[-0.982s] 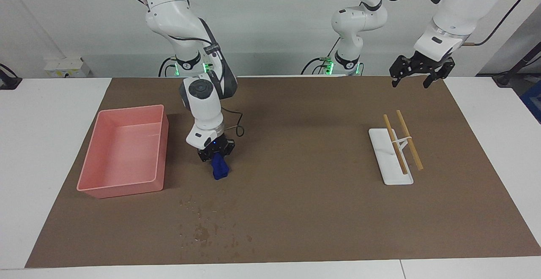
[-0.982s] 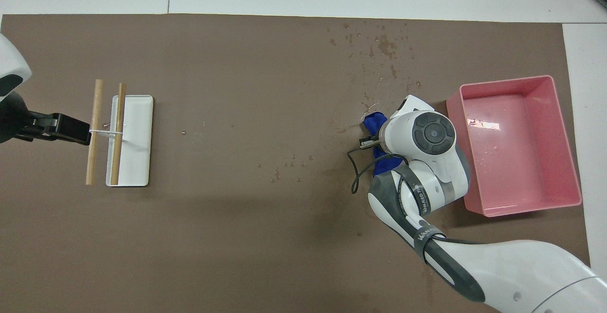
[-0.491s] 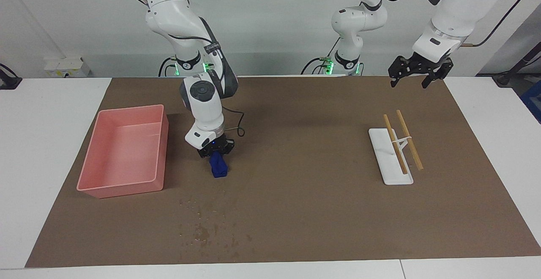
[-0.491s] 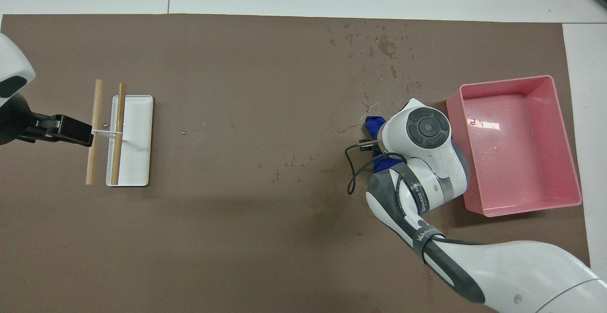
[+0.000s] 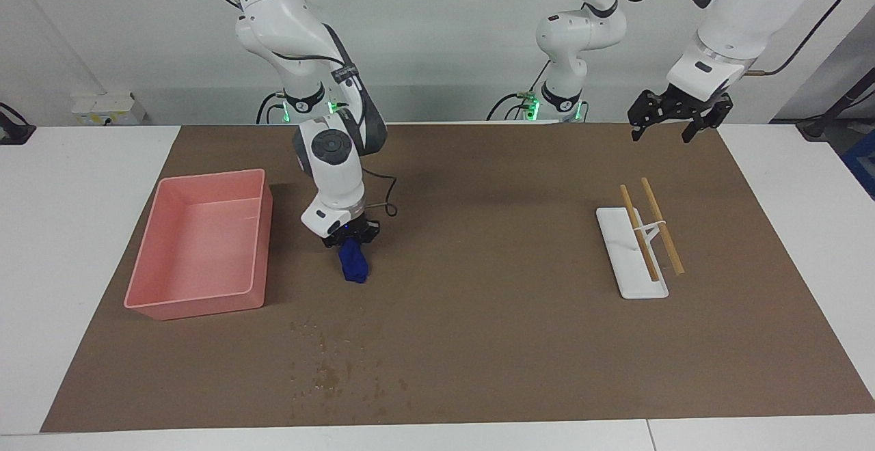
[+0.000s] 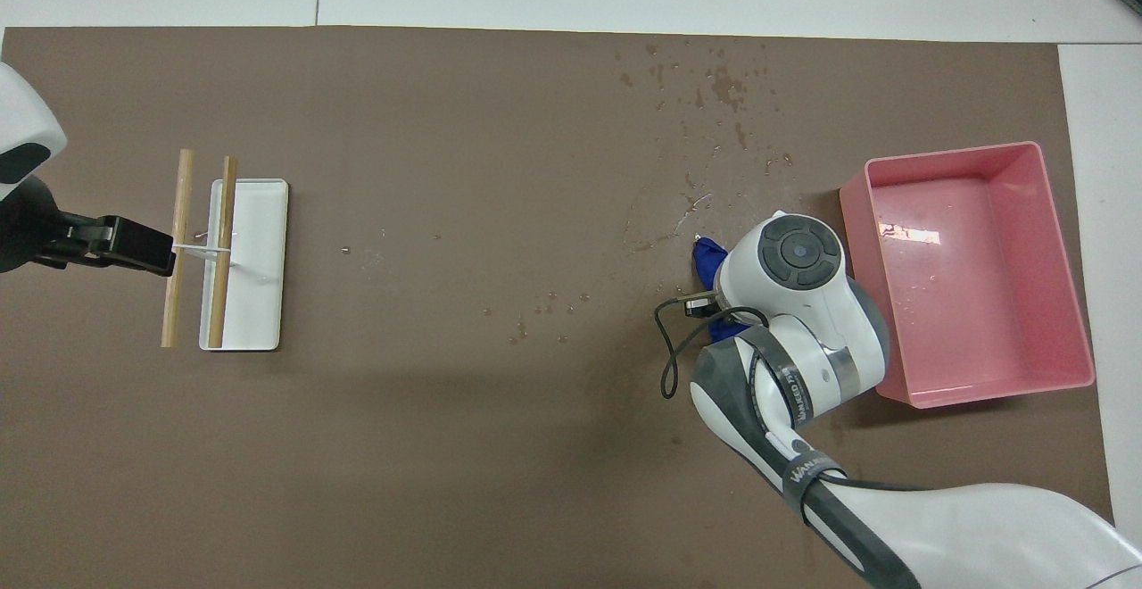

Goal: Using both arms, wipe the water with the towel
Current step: 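Wipe the cloth over the water spot with the right gripper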

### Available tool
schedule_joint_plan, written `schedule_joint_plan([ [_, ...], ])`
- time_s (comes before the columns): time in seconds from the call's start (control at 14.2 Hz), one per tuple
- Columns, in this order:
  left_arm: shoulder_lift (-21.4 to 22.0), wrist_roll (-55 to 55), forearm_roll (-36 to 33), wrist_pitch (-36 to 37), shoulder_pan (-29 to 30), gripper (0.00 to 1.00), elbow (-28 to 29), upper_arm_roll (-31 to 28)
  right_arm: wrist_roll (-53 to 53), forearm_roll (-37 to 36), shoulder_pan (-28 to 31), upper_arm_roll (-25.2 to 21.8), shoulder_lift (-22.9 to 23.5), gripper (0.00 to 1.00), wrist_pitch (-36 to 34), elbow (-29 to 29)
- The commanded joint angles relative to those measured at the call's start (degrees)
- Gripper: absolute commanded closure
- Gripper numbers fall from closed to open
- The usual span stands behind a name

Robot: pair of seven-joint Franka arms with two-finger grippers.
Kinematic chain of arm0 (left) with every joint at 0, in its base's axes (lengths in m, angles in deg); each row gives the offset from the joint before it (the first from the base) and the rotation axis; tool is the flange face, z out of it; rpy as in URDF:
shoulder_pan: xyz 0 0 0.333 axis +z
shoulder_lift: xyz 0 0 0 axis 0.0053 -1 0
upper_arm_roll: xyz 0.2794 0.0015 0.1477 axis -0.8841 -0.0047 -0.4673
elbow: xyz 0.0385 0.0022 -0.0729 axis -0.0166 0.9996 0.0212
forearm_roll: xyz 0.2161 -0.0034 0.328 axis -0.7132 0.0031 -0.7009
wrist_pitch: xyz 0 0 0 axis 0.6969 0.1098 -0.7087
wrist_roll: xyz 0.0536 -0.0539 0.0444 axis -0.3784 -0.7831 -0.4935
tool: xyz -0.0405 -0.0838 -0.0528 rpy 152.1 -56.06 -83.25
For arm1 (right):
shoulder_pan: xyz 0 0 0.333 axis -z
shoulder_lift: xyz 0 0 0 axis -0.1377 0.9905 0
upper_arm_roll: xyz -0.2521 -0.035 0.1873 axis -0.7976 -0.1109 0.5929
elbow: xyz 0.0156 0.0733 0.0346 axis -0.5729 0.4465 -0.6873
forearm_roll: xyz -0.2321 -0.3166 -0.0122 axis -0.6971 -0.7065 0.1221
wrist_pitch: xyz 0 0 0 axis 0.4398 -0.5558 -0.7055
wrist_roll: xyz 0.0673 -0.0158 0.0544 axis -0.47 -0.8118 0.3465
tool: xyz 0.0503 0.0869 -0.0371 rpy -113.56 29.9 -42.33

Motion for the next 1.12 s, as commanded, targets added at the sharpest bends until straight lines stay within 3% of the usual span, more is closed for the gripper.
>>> schedule_joint_plan([
  [0.0, 1.3, 0.5, -0.4, 0.6, -0.5, 0.0, 1.3, 0.5, 1.2, 2.8, 1.0, 0.5, -6.3, 1.0, -3.6, 8.7],
  [0.14, 1.4, 0.2, -0.3, -0.3, -2.1, 0.0, 1.4, 0.0, 5.1, 6.2, 2.0, 0.4, -10.7, 1.0, -4.0, 13.3],
  [0.28, 1.5, 0.5, 0.2, -0.3, -7.1, 0.0, 1.3, -7.4, 7.7, 8.3, 3.5, 0.4, -14.3, 1.0, -4.0, 16.7],
  [0.42, 1.5, 0.7, 0.2, -1.0, -8.8, 0.0, 1.3, -8.8, 7.8, 9.2, 3.4, 0.4, -15.2, 1.0, -3.5, 17.9],
  [0.63, 1.4, 0.5, 0.1, -1.1, -8.8, 0.0, 1.3, -9.0, 8.1, 9.3, 3.7, 0.3, -12.6, 1.0, 3.8, 15.4],
  [1.05, 1.5, 0.4, 0.1, -0.3, -8.2, 0.0, 1.6, -9.0, 8.0, 9.2, 3.7, 0.3, -4.3, 1.0, 4.1, 2.2],
])
